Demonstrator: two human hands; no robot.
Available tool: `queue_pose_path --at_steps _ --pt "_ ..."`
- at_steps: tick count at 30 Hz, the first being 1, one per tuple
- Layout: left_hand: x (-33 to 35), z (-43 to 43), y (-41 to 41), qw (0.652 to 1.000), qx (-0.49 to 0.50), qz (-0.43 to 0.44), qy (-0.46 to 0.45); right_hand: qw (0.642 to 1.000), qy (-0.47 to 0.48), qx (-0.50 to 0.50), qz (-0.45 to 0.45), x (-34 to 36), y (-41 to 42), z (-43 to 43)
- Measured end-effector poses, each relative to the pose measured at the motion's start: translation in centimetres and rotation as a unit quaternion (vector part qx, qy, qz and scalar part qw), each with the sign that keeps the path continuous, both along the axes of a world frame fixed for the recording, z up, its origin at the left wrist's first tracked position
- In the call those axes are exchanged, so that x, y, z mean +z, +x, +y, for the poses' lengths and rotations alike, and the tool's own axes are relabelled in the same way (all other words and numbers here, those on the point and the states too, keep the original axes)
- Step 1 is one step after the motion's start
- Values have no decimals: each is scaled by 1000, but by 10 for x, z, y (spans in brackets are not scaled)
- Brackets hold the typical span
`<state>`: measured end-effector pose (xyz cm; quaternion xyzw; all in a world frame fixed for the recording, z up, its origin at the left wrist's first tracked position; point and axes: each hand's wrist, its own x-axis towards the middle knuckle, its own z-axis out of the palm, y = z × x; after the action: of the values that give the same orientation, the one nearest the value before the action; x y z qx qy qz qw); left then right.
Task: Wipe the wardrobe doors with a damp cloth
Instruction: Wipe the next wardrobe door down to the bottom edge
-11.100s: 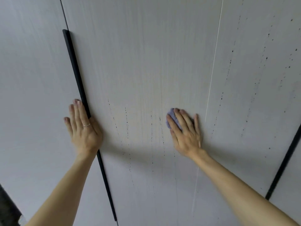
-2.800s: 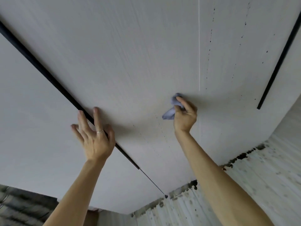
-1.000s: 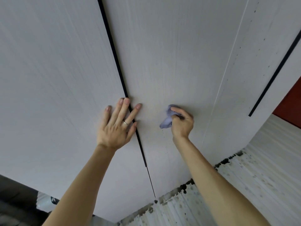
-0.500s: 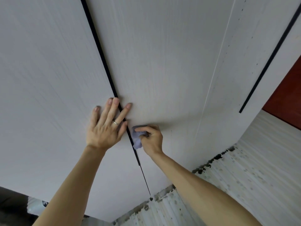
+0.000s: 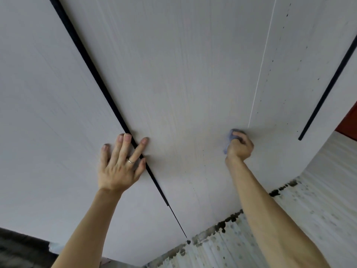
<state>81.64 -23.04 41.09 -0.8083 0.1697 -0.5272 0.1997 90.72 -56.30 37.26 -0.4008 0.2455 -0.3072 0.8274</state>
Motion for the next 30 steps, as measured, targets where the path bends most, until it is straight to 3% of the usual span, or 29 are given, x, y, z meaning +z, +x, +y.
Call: queue_pose_path --at_steps 4,8,10,17,19,21,25,30 --pt "2 0 1 1000 15 -6 15 992 -84 87 -31 -36 -41 76" --pt "2 0 0 1000 21 1 14 977 -122 172 36 -56 -85 157" --pt "3 -2 1 1000 26 11 4 961 -137 240 25 -52 -105 186" --pt "7 -7 -5 996 39 70 -41 885 -182 426 49 -34 -107 130" --pt "5 -9 -8 994 46 80 -49 896 -183 400 62 -37 -89 89" --pt "4 -9 -7 994 50 82 -46 930 -165 319 74 -40 -60 43" --pt "-2 -8 -2 996 58 54 -40 981 -69 169 70 -20 -17 -41" --pt "-3 -7 0 997 51 42 -32 997 8 65 45 -14 7 -59"
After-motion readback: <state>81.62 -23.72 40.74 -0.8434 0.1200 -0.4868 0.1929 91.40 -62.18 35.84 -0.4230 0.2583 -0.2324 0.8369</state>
